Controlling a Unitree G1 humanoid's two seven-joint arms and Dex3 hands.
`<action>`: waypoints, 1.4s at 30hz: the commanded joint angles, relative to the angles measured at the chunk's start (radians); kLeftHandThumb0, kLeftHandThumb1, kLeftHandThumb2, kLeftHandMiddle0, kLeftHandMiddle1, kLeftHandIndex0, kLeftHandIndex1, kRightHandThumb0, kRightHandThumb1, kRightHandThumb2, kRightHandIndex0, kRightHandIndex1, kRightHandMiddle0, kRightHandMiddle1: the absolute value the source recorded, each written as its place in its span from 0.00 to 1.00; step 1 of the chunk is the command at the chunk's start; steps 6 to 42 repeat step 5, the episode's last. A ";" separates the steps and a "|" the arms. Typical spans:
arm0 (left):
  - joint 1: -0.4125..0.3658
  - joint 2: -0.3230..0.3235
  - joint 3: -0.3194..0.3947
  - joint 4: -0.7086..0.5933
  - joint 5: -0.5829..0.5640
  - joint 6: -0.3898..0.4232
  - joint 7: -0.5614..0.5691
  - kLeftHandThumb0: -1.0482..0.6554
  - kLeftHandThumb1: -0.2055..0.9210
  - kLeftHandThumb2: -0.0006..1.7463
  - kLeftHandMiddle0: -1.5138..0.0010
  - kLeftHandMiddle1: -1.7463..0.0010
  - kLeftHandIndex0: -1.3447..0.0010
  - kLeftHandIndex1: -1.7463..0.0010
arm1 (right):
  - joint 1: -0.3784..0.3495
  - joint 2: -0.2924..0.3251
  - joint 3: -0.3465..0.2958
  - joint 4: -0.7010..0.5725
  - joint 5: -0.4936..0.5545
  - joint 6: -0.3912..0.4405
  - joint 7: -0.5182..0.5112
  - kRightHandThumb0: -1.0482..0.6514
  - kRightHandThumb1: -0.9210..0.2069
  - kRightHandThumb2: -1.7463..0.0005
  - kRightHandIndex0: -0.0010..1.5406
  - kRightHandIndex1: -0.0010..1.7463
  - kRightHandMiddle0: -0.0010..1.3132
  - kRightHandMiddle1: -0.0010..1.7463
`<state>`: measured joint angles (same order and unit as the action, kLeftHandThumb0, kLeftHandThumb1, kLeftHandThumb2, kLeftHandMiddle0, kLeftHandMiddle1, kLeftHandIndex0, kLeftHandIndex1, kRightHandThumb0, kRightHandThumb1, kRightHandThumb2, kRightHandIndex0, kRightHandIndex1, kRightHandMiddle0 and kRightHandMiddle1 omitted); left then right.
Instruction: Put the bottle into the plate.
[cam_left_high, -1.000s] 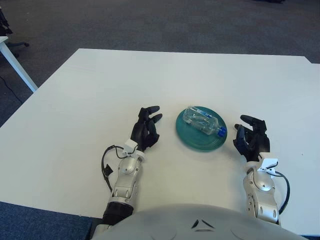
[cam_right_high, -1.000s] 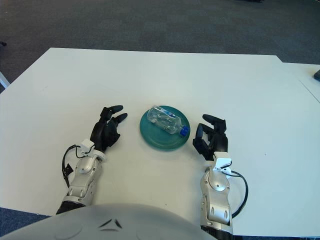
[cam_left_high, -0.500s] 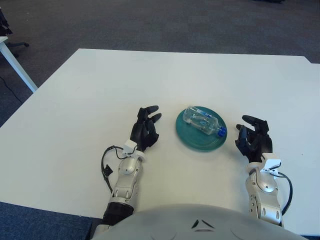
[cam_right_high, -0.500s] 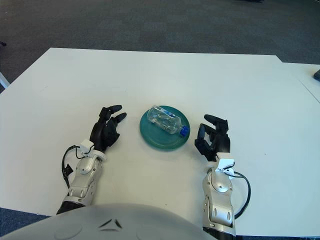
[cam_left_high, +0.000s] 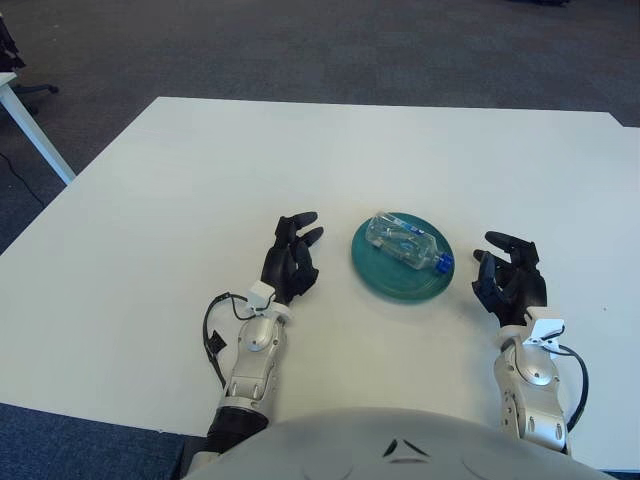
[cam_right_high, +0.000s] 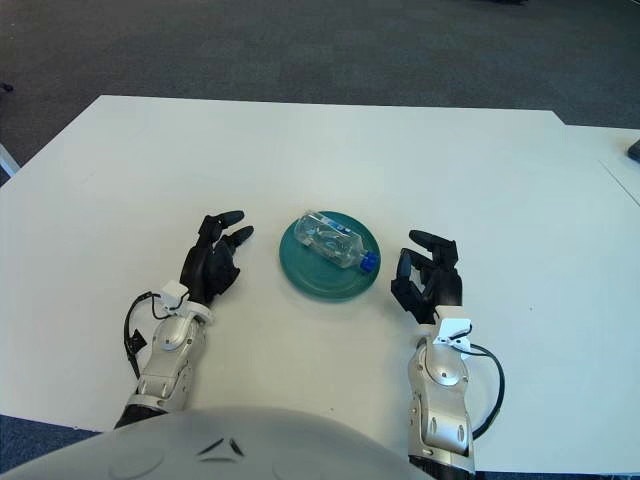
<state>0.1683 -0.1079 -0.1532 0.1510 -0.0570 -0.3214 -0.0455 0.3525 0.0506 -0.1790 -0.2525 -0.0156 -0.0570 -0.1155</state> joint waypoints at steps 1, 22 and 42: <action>0.034 0.001 0.003 0.034 -0.024 0.040 -0.029 0.32 1.00 0.51 0.74 0.63 0.91 0.37 | -0.003 -0.008 -0.011 -0.009 0.017 0.001 0.004 0.28 0.11 0.53 0.27 0.56 0.00 0.73; 0.023 0.011 0.013 0.066 -0.060 -0.035 -0.086 0.31 1.00 0.52 0.74 0.63 0.88 0.36 | -0.002 -0.010 -0.011 -0.008 0.015 0.002 0.007 0.28 0.11 0.53 0.27 0.57 0.00 0.74; 0.023 0.011 0.013 0.066 -0.060 -0.035 -0.086 0.31 1.00 0.52 0.74 0.63 0.88 0.36 | -0.002 -0.010 -0.011 -0.008 0.015 0.002 0.007 0.28 0.11 0.53 0.27 0.57 0.00 0.74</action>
